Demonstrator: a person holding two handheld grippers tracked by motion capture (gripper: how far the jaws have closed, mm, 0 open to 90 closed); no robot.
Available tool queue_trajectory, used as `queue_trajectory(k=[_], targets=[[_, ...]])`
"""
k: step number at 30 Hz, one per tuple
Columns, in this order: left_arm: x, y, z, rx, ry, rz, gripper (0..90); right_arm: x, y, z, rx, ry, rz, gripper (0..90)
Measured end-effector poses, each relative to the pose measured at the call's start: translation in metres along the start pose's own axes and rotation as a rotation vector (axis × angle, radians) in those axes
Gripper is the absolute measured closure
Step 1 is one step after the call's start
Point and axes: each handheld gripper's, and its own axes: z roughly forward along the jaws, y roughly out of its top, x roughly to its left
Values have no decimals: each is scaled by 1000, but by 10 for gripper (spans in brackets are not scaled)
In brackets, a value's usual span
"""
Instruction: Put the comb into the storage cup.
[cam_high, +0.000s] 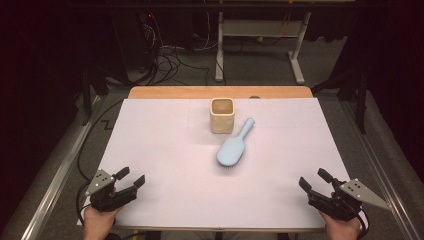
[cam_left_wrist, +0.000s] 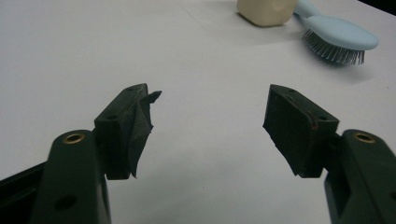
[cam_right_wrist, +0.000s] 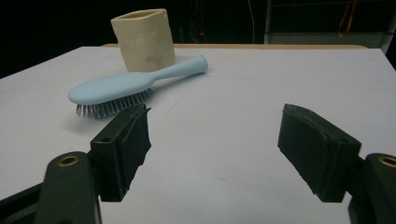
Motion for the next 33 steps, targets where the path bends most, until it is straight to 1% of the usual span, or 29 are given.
queue_trajectory(k=[5,8,11,23,33], targets=[[0,0,1,-2,1,4,332,2,1,5,4,11,-7,267],[-1,0,1,1,11,1,333,4,2,8,6,20,-12,270],[-1,0,1,0,11,2,335,5,3,11,4,31,-7,272],[-1,0,2,3,8,-1,335,8,7,22,3,47,-25,276],[-2,1,2,3,7,3,334,12,10,29,-2,57,-37,277]])
